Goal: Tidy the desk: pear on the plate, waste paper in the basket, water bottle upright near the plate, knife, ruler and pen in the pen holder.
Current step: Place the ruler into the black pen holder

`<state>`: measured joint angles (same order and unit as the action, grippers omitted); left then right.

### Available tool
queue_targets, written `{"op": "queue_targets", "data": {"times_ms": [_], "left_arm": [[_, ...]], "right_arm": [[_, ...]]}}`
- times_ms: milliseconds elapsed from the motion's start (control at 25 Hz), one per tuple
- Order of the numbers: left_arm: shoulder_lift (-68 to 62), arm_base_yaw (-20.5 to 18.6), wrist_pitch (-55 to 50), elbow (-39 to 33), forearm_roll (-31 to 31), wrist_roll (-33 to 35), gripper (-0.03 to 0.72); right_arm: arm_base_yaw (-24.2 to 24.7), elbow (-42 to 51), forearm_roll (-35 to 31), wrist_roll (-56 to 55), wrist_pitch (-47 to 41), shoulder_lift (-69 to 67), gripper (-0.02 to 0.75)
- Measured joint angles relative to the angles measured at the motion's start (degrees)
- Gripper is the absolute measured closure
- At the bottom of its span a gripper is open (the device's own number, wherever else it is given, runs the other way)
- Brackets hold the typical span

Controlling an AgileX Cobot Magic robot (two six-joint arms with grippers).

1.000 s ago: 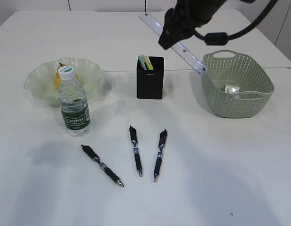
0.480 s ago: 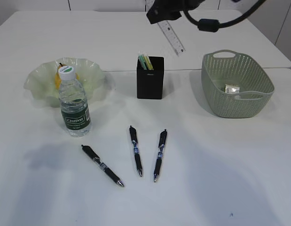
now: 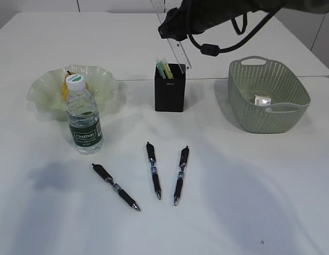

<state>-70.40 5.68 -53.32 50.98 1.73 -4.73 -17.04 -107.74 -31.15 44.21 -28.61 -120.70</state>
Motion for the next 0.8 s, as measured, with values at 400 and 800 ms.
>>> {"op": "queue_targets", "data": {"times_ms": [400,800], "left_arm": [[0.0,0.0,0.85,0.0,0.0,0.0,0.22],[0.0,0.0,1.38,0.0,0.0,0.0,0.221]], "right_arm": [[0.1,-2.52,-12.23,7.12,12.51,-7.31,0.465],[0.1,-8.06,-15.11,8.92,16.38,-12.76,0.465]]}}
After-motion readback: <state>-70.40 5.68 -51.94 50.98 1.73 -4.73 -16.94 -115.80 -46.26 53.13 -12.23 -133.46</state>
